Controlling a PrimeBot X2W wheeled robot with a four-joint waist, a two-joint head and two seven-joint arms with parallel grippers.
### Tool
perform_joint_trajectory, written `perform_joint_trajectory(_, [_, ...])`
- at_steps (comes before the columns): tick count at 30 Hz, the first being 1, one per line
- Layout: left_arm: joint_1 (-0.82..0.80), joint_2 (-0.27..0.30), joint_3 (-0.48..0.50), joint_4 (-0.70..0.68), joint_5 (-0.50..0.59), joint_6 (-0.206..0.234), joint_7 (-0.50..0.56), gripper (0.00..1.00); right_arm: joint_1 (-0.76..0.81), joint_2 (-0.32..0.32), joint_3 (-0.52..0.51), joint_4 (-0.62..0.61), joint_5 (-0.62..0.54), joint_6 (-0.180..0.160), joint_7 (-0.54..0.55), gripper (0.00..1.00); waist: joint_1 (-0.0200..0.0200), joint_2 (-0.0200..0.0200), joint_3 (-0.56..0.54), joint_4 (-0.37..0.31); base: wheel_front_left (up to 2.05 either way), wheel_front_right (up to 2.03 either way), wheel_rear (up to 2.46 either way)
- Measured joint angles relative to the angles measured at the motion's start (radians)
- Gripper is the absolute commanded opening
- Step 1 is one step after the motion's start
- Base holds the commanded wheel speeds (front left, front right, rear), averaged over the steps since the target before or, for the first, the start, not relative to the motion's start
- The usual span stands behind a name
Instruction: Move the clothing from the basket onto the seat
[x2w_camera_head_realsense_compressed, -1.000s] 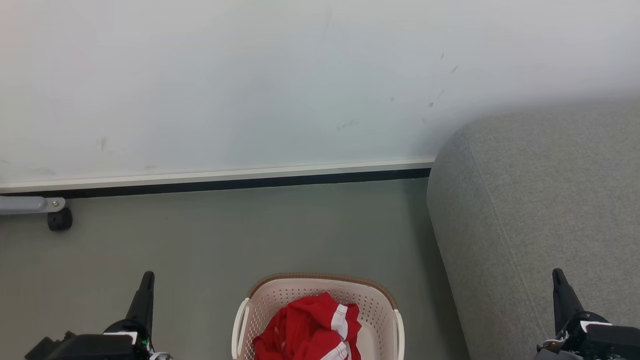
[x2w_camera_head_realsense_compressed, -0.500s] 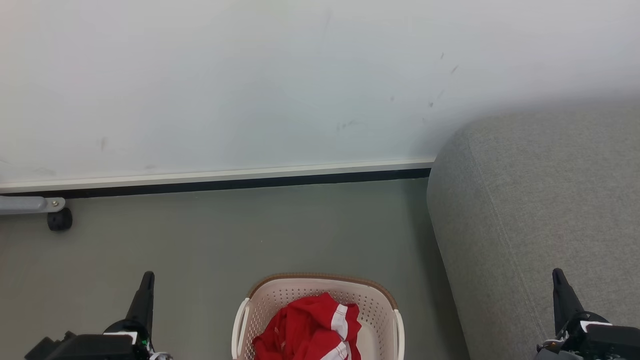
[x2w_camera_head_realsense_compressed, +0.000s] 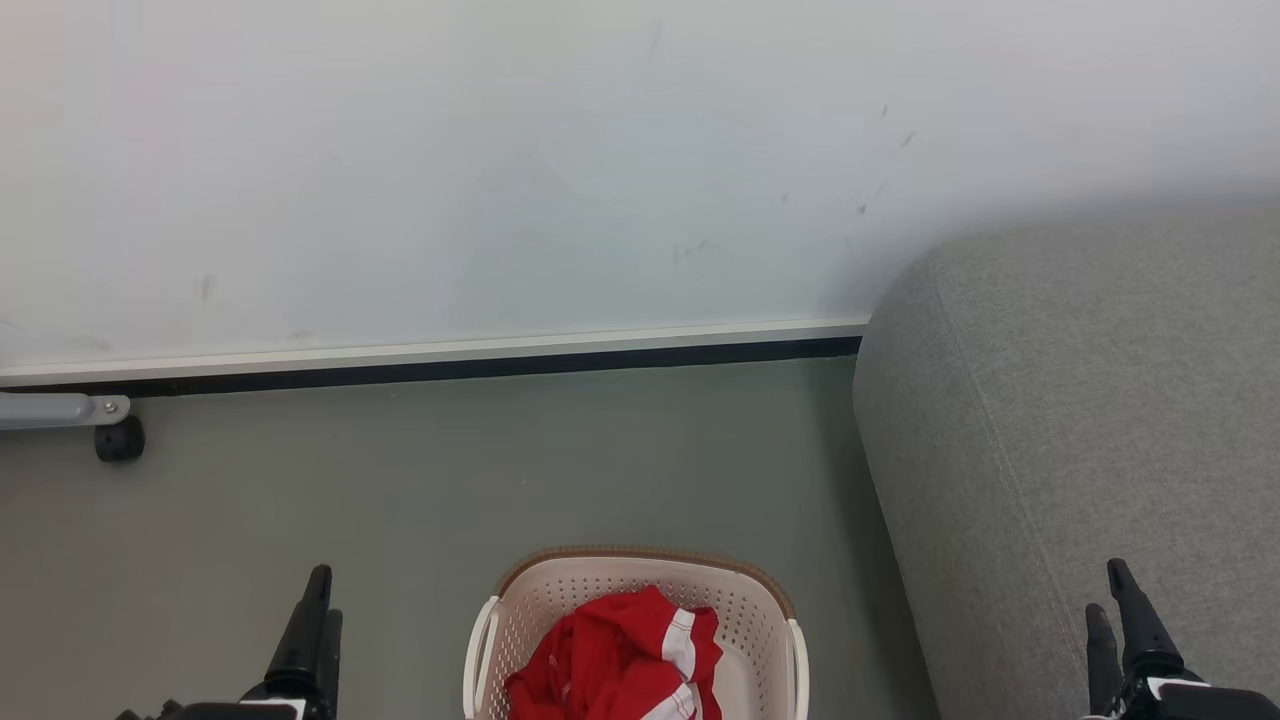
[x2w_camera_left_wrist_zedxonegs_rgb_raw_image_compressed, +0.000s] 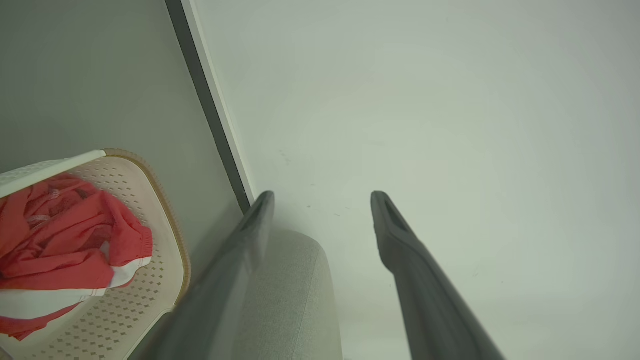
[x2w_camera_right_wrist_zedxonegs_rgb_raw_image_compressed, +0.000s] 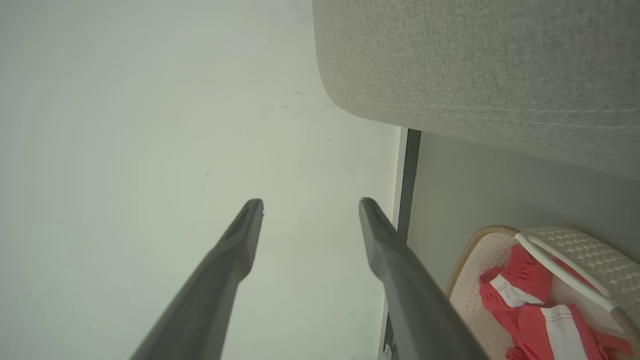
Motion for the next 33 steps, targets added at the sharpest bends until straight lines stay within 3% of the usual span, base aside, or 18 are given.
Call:
perform_joint_trajectory(8, [-0.002, 0.003, -0.044, 0.003, 0.043, 0.008, -0.030, 1.00, 0.005, -0.021, 0.026, -0.013, -0.068, 0.000, -0.034, 1.00, 0.0000, 0.0000, 0.000, 0.000, 0.00, 0.00, 0.00])
perform_joint_trajectory(14, [-0.012, 0.023, -0.083, 0.014, 0.107, 0.035, -0.049, 1.00, 0.006, -0.088, 0.077, -0.032, -0.144, -0.035, -0.052, 1.00, 0.0000, 0.0000, -0.001, 0.000, 0.00, 0.00, 0.00])
perform_joint_trajectory(20, [-0.021, 0.042, -0.132, 0.019, 0.214, 0.062, -0.071, 1.00, -0.006, -0.140, 0.182, -0.060, -0.289, -0.060, -0.074, 1.00, 0.0000, 0.0000, -0.002, -0.004, 0.00, 0.00, 0.00])
perform_joint_trajectory(33, [-0.040, 0.062, -0.207, 0.026, 0.386, 0.096, -0.120, 1.00, -0.021, -0.181, 0.266, -0.074, -0.527, -0.094, -0.123, 1.00, 0.0000, 0.0000, -0.005, -0.013, 0.00, 0.00, 0.00])
